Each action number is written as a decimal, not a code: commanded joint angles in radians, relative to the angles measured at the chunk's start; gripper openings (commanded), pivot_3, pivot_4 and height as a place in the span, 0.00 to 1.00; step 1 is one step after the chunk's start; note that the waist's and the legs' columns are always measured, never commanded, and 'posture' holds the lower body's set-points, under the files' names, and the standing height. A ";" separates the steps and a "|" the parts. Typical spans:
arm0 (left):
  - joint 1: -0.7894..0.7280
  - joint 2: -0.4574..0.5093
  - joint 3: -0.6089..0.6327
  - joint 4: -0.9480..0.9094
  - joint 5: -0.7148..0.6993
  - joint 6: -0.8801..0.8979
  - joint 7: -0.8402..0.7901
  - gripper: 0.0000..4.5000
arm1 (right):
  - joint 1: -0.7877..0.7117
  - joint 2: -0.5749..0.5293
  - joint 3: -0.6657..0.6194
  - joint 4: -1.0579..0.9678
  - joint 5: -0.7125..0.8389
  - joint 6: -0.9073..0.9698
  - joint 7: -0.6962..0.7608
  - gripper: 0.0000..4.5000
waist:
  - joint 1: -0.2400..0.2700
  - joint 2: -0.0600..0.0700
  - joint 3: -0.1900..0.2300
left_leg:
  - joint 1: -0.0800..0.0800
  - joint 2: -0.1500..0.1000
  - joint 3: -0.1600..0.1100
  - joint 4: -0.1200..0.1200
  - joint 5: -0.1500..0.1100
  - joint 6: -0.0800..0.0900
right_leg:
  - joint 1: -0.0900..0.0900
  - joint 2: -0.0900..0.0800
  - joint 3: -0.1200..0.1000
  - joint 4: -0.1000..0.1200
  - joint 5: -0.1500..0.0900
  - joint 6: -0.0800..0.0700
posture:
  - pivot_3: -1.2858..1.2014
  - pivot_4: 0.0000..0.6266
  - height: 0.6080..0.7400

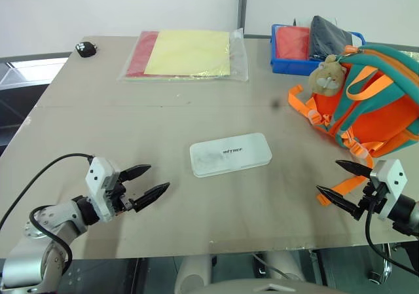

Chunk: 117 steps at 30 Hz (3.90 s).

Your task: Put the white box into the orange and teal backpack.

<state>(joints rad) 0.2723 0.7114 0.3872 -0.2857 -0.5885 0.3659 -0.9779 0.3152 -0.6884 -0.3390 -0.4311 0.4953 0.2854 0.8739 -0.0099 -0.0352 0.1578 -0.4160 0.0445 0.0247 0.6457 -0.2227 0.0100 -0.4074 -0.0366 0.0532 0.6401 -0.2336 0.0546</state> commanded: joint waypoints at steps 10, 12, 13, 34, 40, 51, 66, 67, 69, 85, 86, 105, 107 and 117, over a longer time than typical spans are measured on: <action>-0.175 -0.194 -0.024 -0.051 0.024 0.141 0.415 0.88 | -0.364 0.186 0.309 -0.020 -0.169 0.298 -0.381 0.89 | -0.003 -0.002 -0.001 | 0.001 -0.001 -0.001 0.002 0.000 0.000 | 0.001 0.002 0.000 0.002 0.001 -0.001 | 0.52 0.24 1.00; -0.187 -0.208 -0.063 -0.064 0.045 0.181 0.468 0.72 | -0.444 0.235 0.354 0.041 -0.212 0.310 -0.432 0.72 | -0.003 -0.002 -0.001 | 0.000 -0.002 -0.001 0.002 0.000 0.000 | 0.000 0.001 0.000 0.001 0.001 -0.001 | 0.52 0.24 1.00; -0.189 -0.210 -0.085 -0.071 0.064 0.189 0.485 0.61 | -0.472 0.252 0.376 0.062 -0.235 0.309 -0.450 0.61 | -0.002 -0.002 -0.001 | 0.000 -0.002 -0.001 0.002 0.000 0.000 | 0.000 0.002 0.000 0.001 0.001 -0.001 | 0.52 0.24 1.00; -0.344 -0.213 -0.405 -0.074 0.243 0.245 0.496 0.01 | -0.465 0.188 0.487 -0.015 -0.246 0.406 -0.289 0.01 | -0.002 -0.001 -0.001 | -0.001 -0.004 -0.002 0.000 0.000 0.000 | 0.000 0.002 -0.001 0.002 0.001 0.000 | 0.52 0.24 1.00; -0.364 -0.136 -0.263 -0.033 0.136 0.333 0.391 0.29 | -0.424 0.173 0.449 -0.013 -0.286 0.392 -0.336 0.00 | -0.003 -0.001 -0.001 | 0.000 -0.004 -0.002 0.001 0.000 0.000 | 0.000 0.002 -0.001 0.002 0.001 0.000 | 0.52 0.24 1.00; -0.540 0.028 0.038 0.106 -0.420 1.104 0.282 0.99 | -0.454 0.147 0.422 0.033 -0.283 0.344 -0.306 0.00 | -0.002 -0.001 0.001 | -0.001 -0.004 -0.003 0.001 0.000 0.000 | 0.000 0.001 -0.002 0.001 0.000 0.001 | 0.52 0.24 1.00; -0.598 -0.331 -0.008 0.116 -0.389 1.248 0.548 0.99 | -0.566 0.227 0.613 0.116 -0.319 0.314 -0.250 0.00 | 0.005 -0.001 -0.002 | 0.002 -0.006 -0.005 0.004 0.000 0.000 | 0.004 0.001 -0.002 0.002 0.000 0.001 | 0.52 0.24 1.00; -0.599 -0.341 -0.006 0.115 -0.395 1.248 0.555 0.99 | -0.572 0.234 0.617 0.128 -0.325 0.308 -0.250 0.00 | 0.005 -0.001 -0.002 | 0.002 -0.006 -0.005 0.004 0.000 0.000 | 0.004 0.001 -0.002 0.002 0.001 0.001 | 0.52 0.24 1.00; -0.599 -0.349 0.005 0.115 -0.405 1.248 0.564 0.99 | -0.578 0.240 0.614 0.138 -0.334 0.300 -0.249 0.00 | 0.005 -0.001 -0.002 | 0.001 -0.006 -0.006 0.005 0.000 0.000 | 0.005 0.001 -0.002 0.002 0.001 0.001 | 0.52 0.24 1.00; -0.657 -0.416 0.146 0.104 -0.514 1.173 0.639 0.25 | -0.408 0.298 0.149 -0.206 -0.021 0.399 -0.347 0.49 | 0.002 -0.002 -0.001 | -0.001 -0.006 -0.007 0.004 0.000 0.000 | 0.003 0.001 -0.003 0.002 0.001 0.002 | 0.52 0.24 1.00; -0.659 -0.407 0.121 0.103 -0.494 1.152 0.635 0.25 | -0.404 0.314 0.092 -0.244 0.026 0.432 -0.386 0.61 | -0.001 -0.002 -0.001 | -0.001 -0.006 -0.008 0.003 0.000 0.000 | 0.003 0.001 -0.003 0.002 0.002 0.004 | 0.52 0.24 1.00; -0.688 -0.387 0.008 0.161 -0.434 0.915 0.596 0.25 | -0.737 0.290 -0.097 -0.010 0.069 0.693 -0.821 1.00 | -0.007 -0.001 0.000 | -0.001 -0.006 -0.004 0.002 0.000 0.000 | 0.001 0.002 0.001 0.001 0.001 0.000 | 0.52 0.24 1.00; -0.672 -0.387 0.009 0.145 -0.431 0.891 0.602 0.25 | -0.766 0.279 -0.044 0.077 0.002 0.604 -0.807 0.87 | -0.005 -0.001 0.000 | -0.002 -0.006 -0.003 0.001 0.000 0.000 | 0.001 0.002 0.001 0.001 0.001 0.001 | 0.52 0.24 1.00; -0.605 -0.422 0.032 0.062 -0.434 0.726 0.629 0.25 | -0.838 0.242 0.128 0.215 -0.135 0.265 -0.618 0.00 | -0.013 0.000 0.000 | -0.003 -0.006 -0.002 -0.003 0.000 0.000 | -0.002 0.002 0.001 0.001 0.003 0.004 | 0.52 0.24 1.00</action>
<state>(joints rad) -0.3269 0.2948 0.3935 -0.1594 -1.0109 1.1509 -0.3446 -0.4799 -0.4348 -0.2323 -0.1829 0.3573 0.6230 0.1956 -0.0225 -0.0352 0.1582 -0.4186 0.0389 0.0222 0.6428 -0.2224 0.0102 -0.4096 -0.0347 0.0548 0.6413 -0.2308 0.0590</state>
